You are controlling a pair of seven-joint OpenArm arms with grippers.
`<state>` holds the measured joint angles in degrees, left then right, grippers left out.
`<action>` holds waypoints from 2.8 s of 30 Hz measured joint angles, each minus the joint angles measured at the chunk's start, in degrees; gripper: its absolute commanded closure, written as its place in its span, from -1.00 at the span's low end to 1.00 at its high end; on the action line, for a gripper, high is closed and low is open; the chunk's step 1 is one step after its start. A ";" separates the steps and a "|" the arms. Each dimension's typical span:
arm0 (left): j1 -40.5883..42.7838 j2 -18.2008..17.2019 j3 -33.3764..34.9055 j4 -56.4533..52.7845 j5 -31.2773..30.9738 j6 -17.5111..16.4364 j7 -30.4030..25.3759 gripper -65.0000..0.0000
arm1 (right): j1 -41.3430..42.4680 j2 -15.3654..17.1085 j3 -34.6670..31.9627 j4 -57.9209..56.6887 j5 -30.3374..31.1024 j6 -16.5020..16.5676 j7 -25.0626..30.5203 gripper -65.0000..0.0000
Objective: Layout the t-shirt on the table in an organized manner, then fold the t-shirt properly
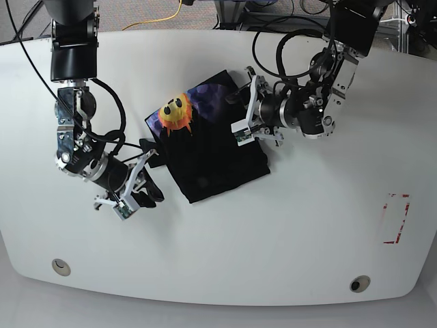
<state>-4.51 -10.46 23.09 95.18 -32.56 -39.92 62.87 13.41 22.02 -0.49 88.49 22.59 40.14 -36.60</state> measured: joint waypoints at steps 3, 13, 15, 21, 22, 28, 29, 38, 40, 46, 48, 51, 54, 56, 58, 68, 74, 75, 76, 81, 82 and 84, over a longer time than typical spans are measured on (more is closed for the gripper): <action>-1.18 2.25 0.07 -0.11 4.33 -0.02 -1.97 0.23 | -3.52 -0.24 1.49 4.87 -0.50 -0.48 -4.26 0.60; -3.78 7.17 -0.44 -7.17 16.98 0.02 -11.91 0.23 | -12.44 -6.21 4.59 7.63 -0.15 0.39 -5.27 0.60; -4.96 7.48 -0.68 -9.70 17.33 -0.11 -13.33 0.23 | -12.41 -6.14 4.68 4.96 -0.33 0.26 -4.98 0.60; -8.26 8.02 -5.97 -18.29 17.05 -0.04 -19.43 0.23 | -12.22 -5.53 4.92 -4.50 -1.40 -0.59 4.07 0.60; -8.55 7.80 -6.95 -20.17 17.18 0.15 -19.63 0.23 | -12.15 -5.53 4.87 -6.71 -0.98 -0.50 6.12 0.60; -11.06 4.85 -11.91 -28.57 15.10 -1.05 -25.05 0.23 | -10.21 -4.33 3.69 -18.12 -0.76 -0.22 13.66 0.60; -11.63 4.17 -12.15 -29.33 14.97 -1.05 -25.07 0.23 | -9.88 -3.96 3.37 -19.34 -0.22 -0.11 14.91 0.60; -11.80 0.61 -12.59 -25.14 14.19 0.20 -19.26 0.23 | -9.55 -2.62 3.17 -13.81 -0.76 -0.48 8.61 0.60; -11.67 -0.07 -12.39 -22.38 11.63 -0.04 -17.29 0.23 | -9.99 -2.69 4.35 -9.57 -0.48 0.31 4.50 0.60; -12.46 -1.92 -12.50 -14.91 5.49 0.22 -14.40 0.23 | -9.20 -6.23 9.27 4.55 -1.46 -1.18 -7.72 0.60; -12.50 -2.14 -12.52 -12.81 4.66 0.17 -14.10 0.23 | -8.81 -8.09 9.44 8.22 -0.92 -0.68 -10.36 0.60; -12.44 -2.16 -12.55 -11.10 4.13 0.11 -13.35 0.23 | -9.01 -10.58 9.38 11.63 -0.50 -0.11 -14.60 0.60; -11.96 -2.25 -12.55 -10.69 4.17 0.00 -13.07 0.23 | -9.53 -13.20 9.33 13.29 -0.57 -0.07 -16.50 0.60; -11.65 -2.29 -12.61 -10.69 4.22 0.00 -12.83 0.23 | -9.75 -15.10 9.27 13.46 -0.57 -0.07 -17.16 0.60; -11.32 -2.16 -13.51 -10.75 4.22 -0.02 -12.74 0.23 | -9.79 -16.94 9.14 13.46 -1.09 -0.11 -18.45 0.60; -8.87 -2.97 -18.40 -10.75 4.66 0.02 -12.52 0.23 | -10.43 -19.12 2.97 7.26 -1.07 -0.11 -16.06 0.60; -7.76 -3.58 -18.18 -10.75 4.37 0.02 -12.72 0.23 | -10.08 -18.36 0.00 -1.20 -1.16 -0.28 -9.84 0.60; -7.63 -3.61 -18.21 -10.75 4.46 0.02 -12.74 0.23 | -10.10 -18.36 -0.35 -2.78 -1.73 -0.74 -8.66 0.60; -7.37 -3.72 -18.23 -10.78 4.48 0.02 -12.72 0.23 | -9.99 -18.32 -0.61 -4.72 -1.22 -0.44 -6.45 0.60; -6.93 -3.91 -18.29 -10.80 4.61 0.02 -12.74 0.23 | -8.15 -15.74 -2.47 -16.24 0.66 1.07 5.14 0.60; -6.80 -4.04 -18.36 -10.78 4.55 0.02 -12.79 0.23 | -7.58 -15.08 -2.93 -18.32 1.20 0.90 7.08 0.60; -6.32 -4.46 -18.18 -10.73 4.35 0.00 -12.85 0.23 | -6.32 -13.79 -3.61 -21.55 1.92 1.73 10.19 0.60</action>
<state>-10.83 -14.92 4.91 84.44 -28.21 -39.92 50.02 7.09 8.23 -4.10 66.94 24.51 41.87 -26.41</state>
